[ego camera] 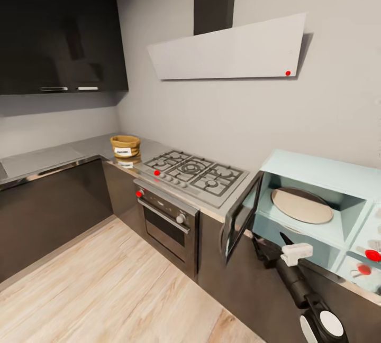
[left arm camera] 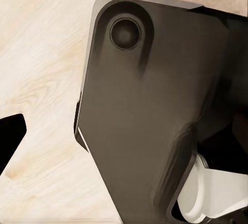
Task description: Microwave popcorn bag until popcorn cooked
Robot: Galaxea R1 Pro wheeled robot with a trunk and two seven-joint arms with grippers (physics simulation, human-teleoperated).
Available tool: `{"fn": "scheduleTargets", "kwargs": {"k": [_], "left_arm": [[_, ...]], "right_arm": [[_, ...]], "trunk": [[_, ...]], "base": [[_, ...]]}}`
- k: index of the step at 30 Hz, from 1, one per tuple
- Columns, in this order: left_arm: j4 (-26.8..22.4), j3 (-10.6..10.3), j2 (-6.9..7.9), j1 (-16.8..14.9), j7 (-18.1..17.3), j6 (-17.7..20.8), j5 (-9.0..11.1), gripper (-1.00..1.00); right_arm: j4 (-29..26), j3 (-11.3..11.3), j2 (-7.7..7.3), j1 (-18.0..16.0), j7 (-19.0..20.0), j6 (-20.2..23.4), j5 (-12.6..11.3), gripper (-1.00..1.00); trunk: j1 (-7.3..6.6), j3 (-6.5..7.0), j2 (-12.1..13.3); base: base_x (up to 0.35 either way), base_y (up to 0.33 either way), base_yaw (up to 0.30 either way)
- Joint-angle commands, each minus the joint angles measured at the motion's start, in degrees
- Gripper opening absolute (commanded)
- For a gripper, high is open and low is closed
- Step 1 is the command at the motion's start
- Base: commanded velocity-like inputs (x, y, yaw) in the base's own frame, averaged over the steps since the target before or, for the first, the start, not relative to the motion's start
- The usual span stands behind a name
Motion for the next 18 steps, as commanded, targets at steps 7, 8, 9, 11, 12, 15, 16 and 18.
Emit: {"fn": "scheduleTargets", "kwargs": {"k": [7,8,9,11,12,15,16,18], "left_arm": [[-0.1,0.2,0.01,0.0,0.0,0.3,0.0,1.00],[-0.1,0.2,0.01,0.0,0.0,0.3,0.0,1.00],[-0.2,0.2,0.03,0.0,0.0,0.3,0.0,1.00],[-0.2,0.3,0.06,0.0,0.0,0.4,0.0,1.00],[-0.2,0.3,0.06,0.0,0.0,0.4,0.0,1.00],[-0.2,0.4,0.07,0.0,0.0,0.3,0.0,1.00],[-0.2,0.4,0.07,0.0,0.0,0.3,0.0,1.00],[-0.2,0.4,0.07,0.0,0.0,0.3,0.0,1.00]], "right_arm": [[7.9,2.2,0.04,0.0,-2.3,0.2,-0.4,1.00],[12.4,3.0,0.02,0.0,-2.4,0.1,-0.4,1.00],[16.4,3.4,0.01,0.0,-2.5,0.1,-0.4,1.00],[29.7,3.8,0.00,0.0,-4.1,-0.1,-0.3,1.00],[34.0,3.9,0.00,0.0,-4.9,-0.2,-0.3,1.00],[48.7,4.1,-0.03,0.0,-8.0,-0.2,-0.2,1.00],[53.0,4.1,-0.08,0.0,-9.0,-0.2,-0.2,1.00],[66.6,4.3,-0.16,0.0,-12.2,-0.2,-0.1,1.00]], "trunk": [[-0.03,-0.08,-0.1],[-0.03,-0.08,-0.1],[-0.03,-0.08,-0.1],[-0.03,-0.08,-0.1],[-0.03,-0.08,-0.1],[-0.03,-0.08,-0.1],[-0.03,-0.08,-0.1],[-0.03,-0.08,-0.1]], "base": [[-0.283,0.075,0.000],[-0.199,0.151,0.000],[-0.195,0.154,0.000],[-0.191,0.157,0.000],[-0.190,0.158,0.000],[-0.101,0.127,0.000],[-0.032,0.051,0.000],[-0.014,0.022,0.000]]}}
